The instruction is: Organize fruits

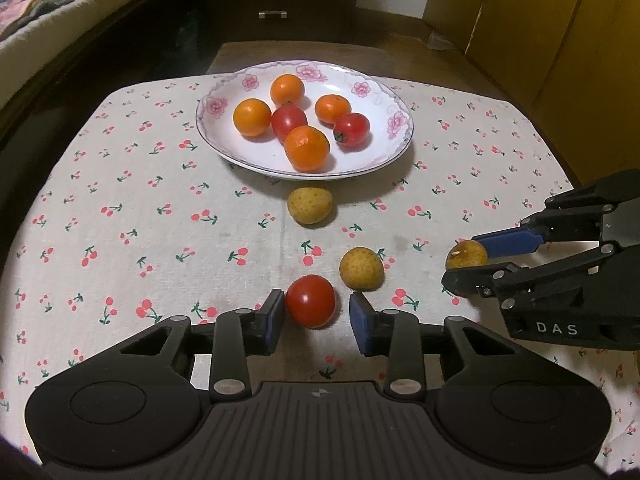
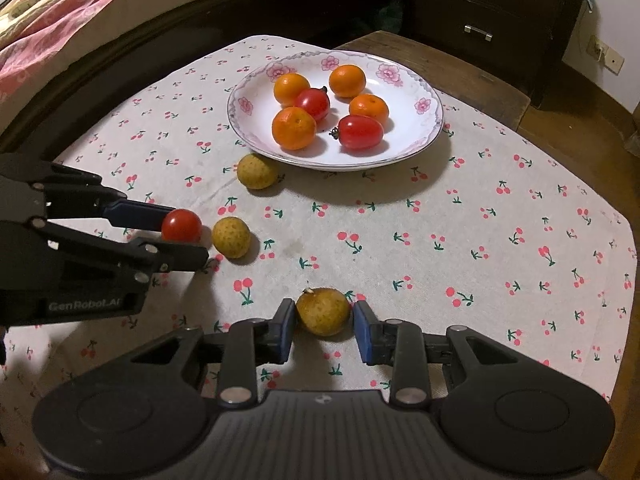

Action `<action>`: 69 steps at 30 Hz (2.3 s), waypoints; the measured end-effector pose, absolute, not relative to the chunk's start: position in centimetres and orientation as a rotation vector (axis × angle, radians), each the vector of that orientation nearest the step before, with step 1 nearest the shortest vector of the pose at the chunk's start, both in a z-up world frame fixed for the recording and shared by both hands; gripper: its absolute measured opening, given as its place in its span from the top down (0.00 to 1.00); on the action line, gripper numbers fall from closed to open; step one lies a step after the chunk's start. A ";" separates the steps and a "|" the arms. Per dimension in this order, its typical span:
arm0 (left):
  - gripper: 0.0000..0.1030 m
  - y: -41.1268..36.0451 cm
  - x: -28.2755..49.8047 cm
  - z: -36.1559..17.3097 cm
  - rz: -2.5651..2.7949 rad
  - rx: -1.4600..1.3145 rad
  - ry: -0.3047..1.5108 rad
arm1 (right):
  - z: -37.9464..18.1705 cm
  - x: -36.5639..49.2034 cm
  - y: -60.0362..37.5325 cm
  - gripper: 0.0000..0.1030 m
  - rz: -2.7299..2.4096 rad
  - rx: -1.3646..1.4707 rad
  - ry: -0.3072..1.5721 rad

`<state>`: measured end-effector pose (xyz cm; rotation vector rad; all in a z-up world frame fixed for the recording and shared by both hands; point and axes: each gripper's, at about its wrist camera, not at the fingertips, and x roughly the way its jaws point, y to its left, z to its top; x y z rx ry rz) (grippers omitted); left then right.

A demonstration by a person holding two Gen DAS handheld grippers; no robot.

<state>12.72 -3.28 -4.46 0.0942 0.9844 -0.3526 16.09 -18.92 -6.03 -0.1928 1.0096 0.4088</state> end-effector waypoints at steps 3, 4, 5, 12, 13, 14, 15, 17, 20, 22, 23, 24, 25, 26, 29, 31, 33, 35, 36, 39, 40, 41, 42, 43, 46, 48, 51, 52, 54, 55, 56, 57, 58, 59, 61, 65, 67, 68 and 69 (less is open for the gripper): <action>0.49 -3.0 13.0 -4.5 -0.353 0.074 0.987 | -6.0 16.2 -19.0 0.66 0.410 -0.191 1.010; 0.42 -3.0 13.1 -4.5 -0.350 0.064 0.986 | -6.0 16.2 -19.0 0.66 0.410 -0.191 1.010; 0.43 -3.0 13.1 -4.6 -0.351 0.065 0.987 | -6.0 16.2 -19.0 0.66 0.410 -0.190 1.010; 0.58 -3.3 12.8 -4.6 -0.335 0.119 0.974 | -6.0 16.1 -19.0 0.66 0.408 -0.191 1.011; 0.62 -3.2 12.9 -4.5 -0.331 0.112 0.976 | -5.9 16.1 -19.0 0.66 0.407 -0.192 1.011; 0.65 -3.1 13.0 -4.5 -0.331 0.105 0.978 | -5.9 16.1 -19.0 0.66 0.407 -0.192 1.011; 0.66 -3.0 13.1 -4.5 -0.331 0.101 0.980 | -5.9 16.1 -19.0 0.66 0.407 -0.191 1.012; 0.66 -3.0 13.1 -4.5 -0.330 0.106 0.981 | -5.9 16.1 -19.0 0.66 0.406 -0.192 1.013; 0.66 -3.1 12.9 -4.4 -0.333 0.113 0.982 | -5.9 16.1 -19.0 0.67 0.407 -0.192 1.013; 0.67 -3.1 12.8 -4.3 -0.334 0.112 0.982 | -5.8 16.2 -19.0 0.67 0.402 -0.193 1.009; 0.67 -3.2 12.9 -4.3 -0.334 0.112 0.980 | -5.8 16.2 -19.0 0.67 0.402 -0.194 1.008; 0.67 -3.2 12.8 -4.2 -0.334 0.110 0.979 | -5.8 16.2 -19.0 0.67 0.401 -0.193 1.006; 0.66 -3.2 12.8 -4.2 -0.335 0.108 0.979 | -5.7 16.2 -19.1 0.67 0.401 -0.191 1.006; 0.66 -3.2 12.8 -4.1 -0.335 0.107 0.978 | -5.7 16.2 -19.1 0.67 0.400 -0.189 1.004; 0.67 -3.2 12.8 -4.0 -0.340 0.107 0.976 | -5.5 16.2 -19.2 0.67 0.397 -0.182 1.000; 0.67 -3.2 12.8 -3.9 -0.343 0.106 0.976 | -5.4 16.3 -19.2 0.67 0.397 -0.180 0.997; 0.67 -3.2 12.8 -4.0 -0.345 0.106 0.978 | -5.4 16.3 -19.1 0.67 0.396 -0.184 0.994; 0.66 -3.2 12.8 -3.9 -0.346 0.104 0.977 | -5.3 16.3 -19.1 0.67 0.398 -0.184 0.991; 0.66 -3.1 12.8 -3.9 -0.347 0.102 0.976 | -5.2 16.3 -19.1 0.67 0.399 -0.183 0.988; 0.66 -3.2 12.8 -3.6 -0.348 0.098 0.970 | -4.9 16.5 -19.2 0.67 0.398 -0.175 0.978; 0.66 -3.2 12.7 -3.6 -0.349 0.097 0.968 | -4.8 16.5 -19.2 0.67 0.399 -0.174 0.975; 0.66 -3.3 12.7 -3.5 -0.350 0.096 0.966 | -4.7 16.5 -19.1 0.67 0.401 -0.173 0.972; 0.66 -3.3 12.7 -3.4 -0.350 0.095 0.963 | -4.6 16.4 -19.1 0.67 0.402 -0.175 0.969; 0.66 -3.3 12.7 -3.3 -0.351 0.095 0.962 | -4.5 16.4 -19.0 0.67 0.403 -0.177 0.966; 0.66 -3.5 12.8 -3.1 -0.353 0.095 0.955 | -4.4 16.4 -18.9 0.67 0.407 -0.176 0.961; 0.66 -3.6 12.8 -3.0 -0.355 0.096 0.953 | -4.3 16.4 -18.9 0.67 0.407 -0.175 0.959; 0.66 -3.7 12.9 -2.9 -0.355 0.097 0.948 | -4.2 16.5 -18.8 0.67 0.408 -0.173 0.954; 0.66 -3.7 12.9 -2.8 -0.355 0.099 0.944 | -4.1 16.5 -18.8 0.67 0.410 -0.172 0.950; 0.66 -3.7 12.9 -2.7 -0.354 0.102 0.937 | -3.9 16.5 -18.6 0.67 0.413 -0.170 0.943; 0.66 -3.7 13.0 -2.6 -0.353 0.100 0.936 | -3.8 16.5 -18.6 0.67 0.415 -0.169 0.939; 0.66 -3.7 13.0 -2.6 -0.353 0.098 0.935 | -3.7 16.6 -18.5 0.67 0.415 -0.168 0.935; 0.66 -3.7 13.1 -2.5 -0.352 0.097 0.934 | -3.5 16.6 -18.5 0.67 0.415 -0.166 0.931; 0.66 -3.7 13.2 -2.5 -0.351 0.097 0.932 | -3.4 16.7 -18.5 0.67 0.415 -0.163 0.928; 0.66 -3.8 13.2 -2.4 -0.352 0.097 0.929 | -3.3 16.8 -18.5 0.67 0.415 -0.161 0.924; 0.66 -3.9 13.3 -2.1 -0.355 0.095 0.922 | -3.1 16.9 -18.4 0.67 0.414 -0.157 0.916; 0.66 -4.0 13.7 -1.7 -0.353 0.098 0.909 | -2.9 17.2 -18.4 0.67 0.412 -0.152 0.907; 0.66 -3.9 13.8 -1.7 -0.349 0.094 0.911 | -2.9 17.4 -18.5 0.67 0.410 -0.150 0.907; 0.66 -3.7 13.8 -1.7 -0.348 0.091 0.915 | -2.9 17.4 -18.5 0.67 0.410 -0.148 0.907; 0.66 -3.6 13.9 -1.8 -0.350 0.091 0.920 | -2.9 17.4 -18.6 0.67 0.410 -0.147 0.907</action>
